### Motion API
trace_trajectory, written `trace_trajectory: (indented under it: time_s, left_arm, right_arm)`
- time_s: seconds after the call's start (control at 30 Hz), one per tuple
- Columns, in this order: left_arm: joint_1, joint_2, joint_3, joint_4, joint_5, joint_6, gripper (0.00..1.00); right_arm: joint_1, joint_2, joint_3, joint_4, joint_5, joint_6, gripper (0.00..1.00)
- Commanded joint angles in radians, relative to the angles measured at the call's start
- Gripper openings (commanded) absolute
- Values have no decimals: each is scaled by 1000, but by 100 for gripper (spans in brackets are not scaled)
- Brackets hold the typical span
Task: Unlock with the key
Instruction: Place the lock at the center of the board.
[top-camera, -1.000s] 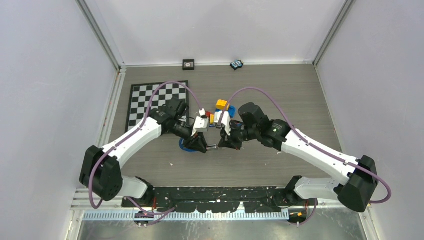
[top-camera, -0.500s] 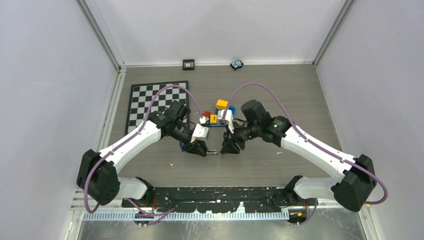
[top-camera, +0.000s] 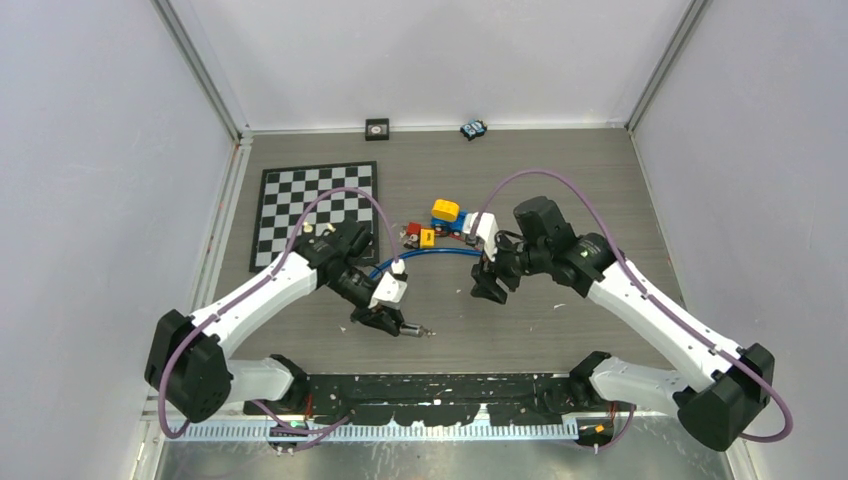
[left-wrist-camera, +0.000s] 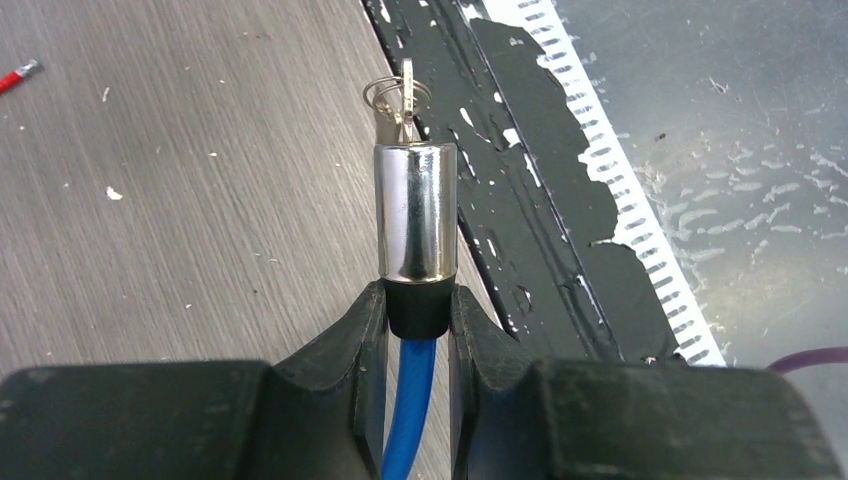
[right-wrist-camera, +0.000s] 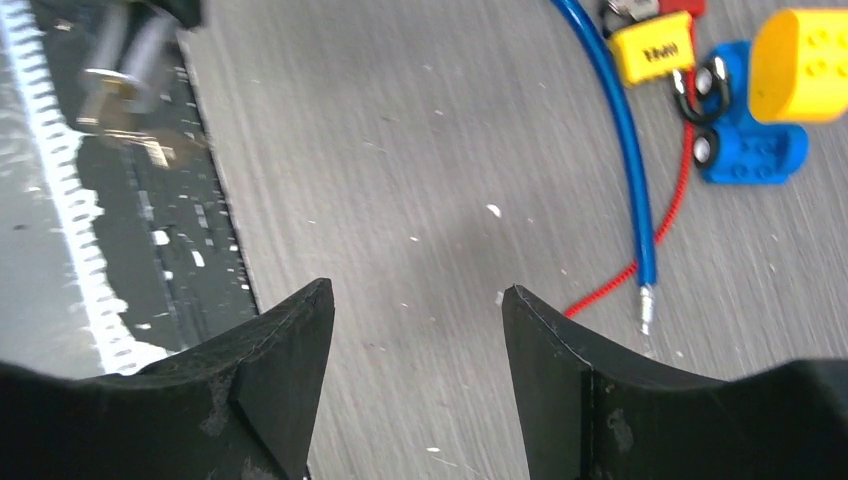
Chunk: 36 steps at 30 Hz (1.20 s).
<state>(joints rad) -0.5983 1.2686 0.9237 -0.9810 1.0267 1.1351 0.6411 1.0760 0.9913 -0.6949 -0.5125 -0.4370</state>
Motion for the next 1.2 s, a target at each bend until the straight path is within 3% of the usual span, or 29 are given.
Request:
trace_trajectory:
  time_s: [0.0, 0.23, 0.53, 1.17]
  left_arm:
    - [-19, -50, -12, -46, -3, 83, 0]
    - [-46, -74, -33, -51, -28, 106, 0]
    - [-66, -87, -33, -46, -20, 103, 0]
    - [-71, -97, -40, -44, -29, 97, 0]
  right_arm:
    - [-61, 92, 42, 19, 141, -35, 68]
    - [-149, 388, 181, 51, 309, -96, 70]
    - [-197, 684, 366, -27, 354, -196, 70]
    - [-201, 872, 415, -79, 302, -230, 51]
